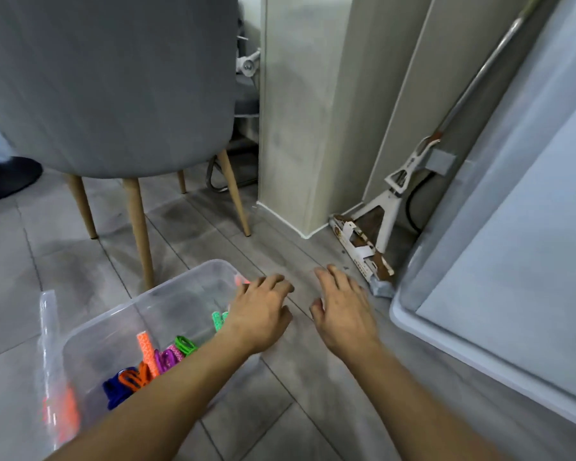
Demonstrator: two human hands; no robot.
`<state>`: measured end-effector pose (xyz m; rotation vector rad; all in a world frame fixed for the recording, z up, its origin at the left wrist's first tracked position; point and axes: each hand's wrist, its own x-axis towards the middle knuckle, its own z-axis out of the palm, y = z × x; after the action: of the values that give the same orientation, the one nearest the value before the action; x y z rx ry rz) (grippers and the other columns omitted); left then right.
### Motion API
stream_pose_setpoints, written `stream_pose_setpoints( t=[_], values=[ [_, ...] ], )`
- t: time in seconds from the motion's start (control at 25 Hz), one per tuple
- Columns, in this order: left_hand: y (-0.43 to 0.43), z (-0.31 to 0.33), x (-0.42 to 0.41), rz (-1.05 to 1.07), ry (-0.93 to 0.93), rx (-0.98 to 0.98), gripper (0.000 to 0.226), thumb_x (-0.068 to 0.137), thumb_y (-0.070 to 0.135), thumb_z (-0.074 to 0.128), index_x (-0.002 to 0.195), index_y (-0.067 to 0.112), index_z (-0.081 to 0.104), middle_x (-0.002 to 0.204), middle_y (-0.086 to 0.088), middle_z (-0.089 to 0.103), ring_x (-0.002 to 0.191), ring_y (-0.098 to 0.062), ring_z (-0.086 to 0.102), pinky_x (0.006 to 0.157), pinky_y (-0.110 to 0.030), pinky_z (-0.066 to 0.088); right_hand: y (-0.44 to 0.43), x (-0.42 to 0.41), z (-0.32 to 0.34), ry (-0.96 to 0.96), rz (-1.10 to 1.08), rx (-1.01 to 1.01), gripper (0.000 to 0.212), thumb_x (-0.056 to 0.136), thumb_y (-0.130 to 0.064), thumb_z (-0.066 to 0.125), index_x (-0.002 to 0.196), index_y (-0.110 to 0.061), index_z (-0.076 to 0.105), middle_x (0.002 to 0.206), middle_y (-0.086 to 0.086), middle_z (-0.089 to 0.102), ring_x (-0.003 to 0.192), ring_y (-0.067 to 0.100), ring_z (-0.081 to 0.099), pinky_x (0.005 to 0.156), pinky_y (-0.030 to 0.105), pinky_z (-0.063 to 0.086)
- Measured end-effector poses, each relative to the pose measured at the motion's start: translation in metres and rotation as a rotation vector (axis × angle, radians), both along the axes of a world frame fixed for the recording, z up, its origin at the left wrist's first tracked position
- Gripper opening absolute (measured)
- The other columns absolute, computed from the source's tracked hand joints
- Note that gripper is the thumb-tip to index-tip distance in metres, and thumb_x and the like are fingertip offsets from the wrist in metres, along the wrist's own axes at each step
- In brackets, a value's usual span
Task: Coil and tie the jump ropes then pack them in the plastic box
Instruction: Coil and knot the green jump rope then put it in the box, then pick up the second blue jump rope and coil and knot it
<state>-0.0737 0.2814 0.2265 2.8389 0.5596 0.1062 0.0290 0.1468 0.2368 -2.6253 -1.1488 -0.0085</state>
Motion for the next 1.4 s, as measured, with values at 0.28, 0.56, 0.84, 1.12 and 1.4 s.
stream_pose_setpoints(
  t=[0.28, 0.56, 0.84, 1.12, 1.4],
  values=[
    [-0.095, 0.103, 0.028, -0.130, -0.151, 0.033, 0.043, 0.096, 0.038, 0.048, 0.138, 0.030, 0.048, 0.149, 0.004, 0.038, 0.135, -0.026, 0.039, 0.105, -0.045, 0.035, -0.116, 0.013, 0.080, -0.125, -0.168, 0.062, 0.049, 0.096, -0.032, 0.054, 0.144, -0.026, 0.044, 0.155, -0.001, 0.038, 0.136, 0.024, 0.043, 0.112, 0.039, 0.036],
    [-0.223, 0.167, 0.054, -0.341, -0.260, 0.006, 0.035, 0.093, 0.033, 0.051, 0.127, 0.026, 0.056, 0.135, 0.004, 0.051, 0.122, -0.027, 0.049, 0.100, -0.048, 0.042, -0.273, 0.018, 0.140, -0.244, -0.355, 0.074, 0.047, 0.096, -0.025, 0.052, 0.142, -0.017, 0.048, 0.150, 0.006, 0.046, 0.128, 0.031, 0.050, 0.107, 0.041, 0.037],
    [-0.356, 0.174, 0.058, -0.512, -0.275, -0.011, 0.032, 0.096, 0.031, 0.050, 0.127, 0.025, 0.057, 0.139, 0.003, 0.050, 0.121, -0.028, 0.050, 0.100, -0.045, 0.041, -0.420, -0.004, 0.146, -0.249, -0.522, 0.061, 0.048, 0.097, -0.027, 0.051, 0.144, -0.019, 0.046, 0.149, 0.002, 0.046, 0.129, 0.028, 0.048, 0.106, 0.039, 0.035],
    [-0.496, 0.128, 0.059, -0.706, -0.261, -0.113, 0.029, 0.094, 0.025, 0.053, 0.123, 0.023, 0.059, 0.134, 0.002, 0.053, 0.116, -0.028, 0.050, 0.097, -0.041, 0.036, -0.560, -0.038, 0.095, -0.185, -0.760, 0.104, 0.046, 0.093, -0.026, 0.056, 0.138, -0.018, 0.051, 0.140, 0.002, 0.051, 0.121, 0.029, 0.051, 0.101, 0.041, 0.039],
    [-0.577, 0.063, 0.058, -0.841, -0.147, -0.138, 0.028, 0.091, 0.023, 0.057, 0.119, 0.020, 0.062, 0.129, -0.004, 0.057, 0.114, -0.033, 0.053, 0.098, -0.048, 0.042, -0.639, -0.068, -0.005, -0.012, -0.974, 0.165, 0.049, 0.090, -0.024, 0.057, 0.138, -0.017, 0.051, 0.137, 0.005, 0.052, 0.120, 0.031, 0.050, 0.101, 0.043, 0.037]
  ],
)
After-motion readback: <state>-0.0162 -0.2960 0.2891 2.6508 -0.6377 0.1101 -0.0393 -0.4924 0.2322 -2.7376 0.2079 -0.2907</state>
